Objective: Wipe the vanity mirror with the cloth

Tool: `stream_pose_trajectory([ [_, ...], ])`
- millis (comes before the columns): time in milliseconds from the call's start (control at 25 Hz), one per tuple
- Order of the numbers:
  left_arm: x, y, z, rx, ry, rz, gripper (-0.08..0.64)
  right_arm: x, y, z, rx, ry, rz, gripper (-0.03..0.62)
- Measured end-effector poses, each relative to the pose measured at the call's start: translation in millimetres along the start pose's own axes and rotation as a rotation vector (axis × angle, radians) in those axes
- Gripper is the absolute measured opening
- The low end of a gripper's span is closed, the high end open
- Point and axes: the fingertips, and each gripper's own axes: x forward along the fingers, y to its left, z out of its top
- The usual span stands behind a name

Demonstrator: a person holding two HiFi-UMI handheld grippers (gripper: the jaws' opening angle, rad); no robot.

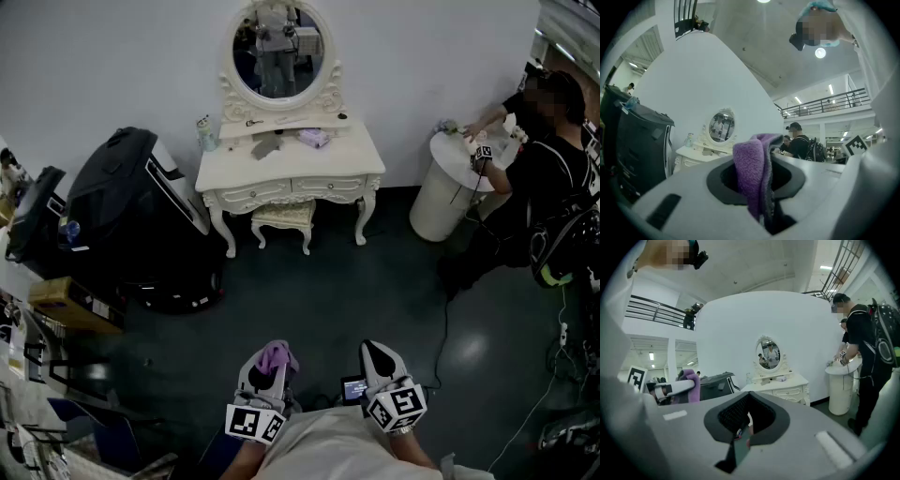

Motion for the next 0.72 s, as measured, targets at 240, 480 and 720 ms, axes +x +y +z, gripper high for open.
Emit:
stream_pose_trajectory([
  [240, -5.6, 27.7, 13.3, 0.012, -0.014, -0.04, 0.095, 18.0, 38.5, -6.2, 0.003, 0.002, 0.004, 0.006],
  [480, -5.5, 53.2, 20.3, -0.007, -0.028, -0.058, 0.095, 34.4, 52.4, -2.2, -0.029, 0.013, -0.015, 0.006],
  [720, -8.1, 80.5, 28.2, -0.007, -0.054, -0.052, 0.095, 59.5, 75.9, 1.0, -0.038, 0.005, -0.012, 0.007],
])
